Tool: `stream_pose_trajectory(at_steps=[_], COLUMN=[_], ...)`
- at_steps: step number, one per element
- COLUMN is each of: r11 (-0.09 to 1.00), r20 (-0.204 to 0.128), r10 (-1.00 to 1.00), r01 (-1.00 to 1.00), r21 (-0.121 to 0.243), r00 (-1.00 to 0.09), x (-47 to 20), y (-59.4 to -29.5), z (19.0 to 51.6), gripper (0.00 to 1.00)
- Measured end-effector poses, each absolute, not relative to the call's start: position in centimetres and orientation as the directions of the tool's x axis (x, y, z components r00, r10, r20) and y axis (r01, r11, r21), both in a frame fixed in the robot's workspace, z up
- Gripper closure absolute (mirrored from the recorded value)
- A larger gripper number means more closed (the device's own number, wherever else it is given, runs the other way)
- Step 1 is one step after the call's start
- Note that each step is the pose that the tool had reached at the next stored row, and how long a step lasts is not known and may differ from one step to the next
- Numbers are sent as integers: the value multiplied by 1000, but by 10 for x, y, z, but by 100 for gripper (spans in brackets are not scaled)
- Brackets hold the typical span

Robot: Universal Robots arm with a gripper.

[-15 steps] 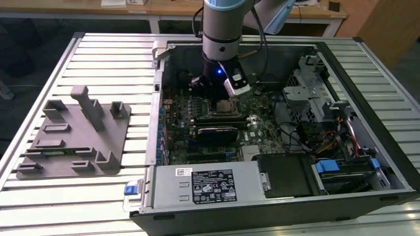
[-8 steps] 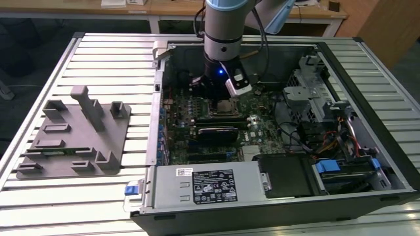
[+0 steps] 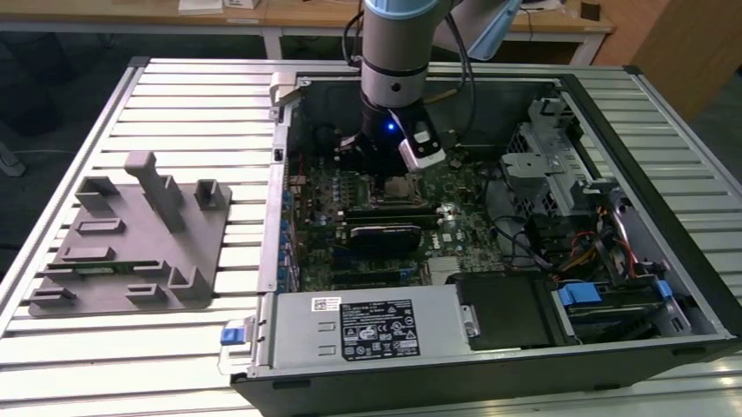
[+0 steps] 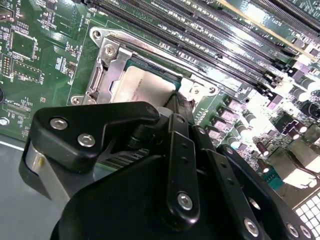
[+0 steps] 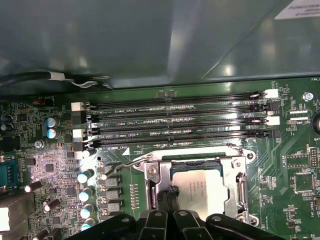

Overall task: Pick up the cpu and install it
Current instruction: 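Close the cpu cover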

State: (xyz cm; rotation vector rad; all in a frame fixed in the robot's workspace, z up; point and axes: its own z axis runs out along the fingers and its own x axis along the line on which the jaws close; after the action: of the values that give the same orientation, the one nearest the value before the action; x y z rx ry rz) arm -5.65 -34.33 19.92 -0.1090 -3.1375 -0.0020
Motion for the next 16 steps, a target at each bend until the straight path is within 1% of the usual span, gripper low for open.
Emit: stream_pose_trajectory(at_steps=[7,16], r11=[998,998], r20=[2,1], r10=[69,69], r01=[69,69], r21=[1,1], r00=[-998,-998], x=[-56,-56], y=[-343,-343], z=[205,222], gripper=[89,89])
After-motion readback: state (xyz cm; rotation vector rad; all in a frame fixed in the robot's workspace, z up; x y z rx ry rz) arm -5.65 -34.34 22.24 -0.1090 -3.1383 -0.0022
